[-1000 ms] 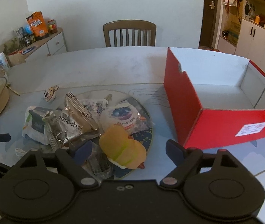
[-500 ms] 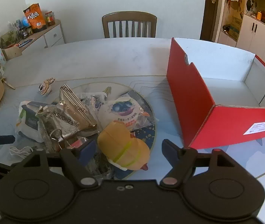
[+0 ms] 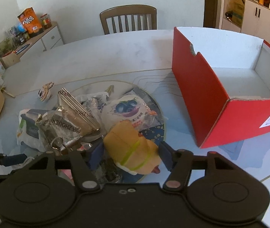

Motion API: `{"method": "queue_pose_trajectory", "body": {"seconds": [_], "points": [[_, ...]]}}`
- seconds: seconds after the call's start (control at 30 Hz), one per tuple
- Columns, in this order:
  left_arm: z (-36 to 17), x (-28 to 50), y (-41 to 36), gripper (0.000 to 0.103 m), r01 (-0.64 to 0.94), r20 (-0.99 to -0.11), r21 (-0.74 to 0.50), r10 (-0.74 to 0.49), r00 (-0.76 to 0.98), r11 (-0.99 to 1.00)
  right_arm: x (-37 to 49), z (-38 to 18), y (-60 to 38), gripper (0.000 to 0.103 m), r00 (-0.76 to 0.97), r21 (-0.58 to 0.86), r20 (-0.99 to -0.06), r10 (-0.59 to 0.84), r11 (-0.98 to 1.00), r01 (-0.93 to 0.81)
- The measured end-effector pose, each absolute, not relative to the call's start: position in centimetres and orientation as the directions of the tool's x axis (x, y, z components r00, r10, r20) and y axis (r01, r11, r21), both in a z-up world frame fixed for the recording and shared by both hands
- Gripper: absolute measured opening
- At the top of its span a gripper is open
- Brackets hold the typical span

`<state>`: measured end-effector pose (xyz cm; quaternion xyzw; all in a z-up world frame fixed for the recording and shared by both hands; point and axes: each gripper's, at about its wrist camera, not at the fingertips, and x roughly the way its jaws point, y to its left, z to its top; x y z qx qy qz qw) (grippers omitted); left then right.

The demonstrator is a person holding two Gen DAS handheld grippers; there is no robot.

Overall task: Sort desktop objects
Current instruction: 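Close the right gripper on the yellow bun while the left gripper grasps the white cable, then carry the yellow bun and white cable over the red shoebox with both grippers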

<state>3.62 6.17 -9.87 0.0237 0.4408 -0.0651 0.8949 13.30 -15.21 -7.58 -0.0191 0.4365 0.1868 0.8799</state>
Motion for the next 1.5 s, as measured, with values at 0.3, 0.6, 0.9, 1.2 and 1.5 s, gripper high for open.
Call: {"method": "queue_pose_trajectory", "body": {"seconds": [0.3,0.6,0.9,1.2,1.5], "points": [[-9.6,3.2,6.0,0.023,0.172,-0.792,-0.049,-0.143,0.593,0.984,12.4,-6.8,-15.0,0.046,0.583,0.1,-0.766,0.271,0.946,-0.308],[-8.3,2.5,6.2,0.023,0.189,-0.78,-0.081,-0.18,0.6,0.979,10.6,-5.0,-15.8,0.045,0.62,0.101,-0.744,0.249,0.959,-0.264],[-5.8,1.9,5.3,0.023,0.208,-0.766,-0.118,-0.223,0.603,0.971,8.2,-3.4,-17.6,0.045,0.626,0.128,-0.74,0.247,0.965,-0.229],[-3.5,2.8,1.8,0.023,0.185,-0.748,-0.15,-0.233,0.621,0.971,8.5,-1.7,-20.6,0.045,0.619,0.163,-0.73,0.292,0.953,-0.257],[-1.7,4.7,-2.6,0.023,0.125,-0.744,-0.177,-0.216,0.633,0.976,11.8,0.8,-24.8,0.045,0.585,0.195,-0.72,0.374,0.918,-0.346]]}}
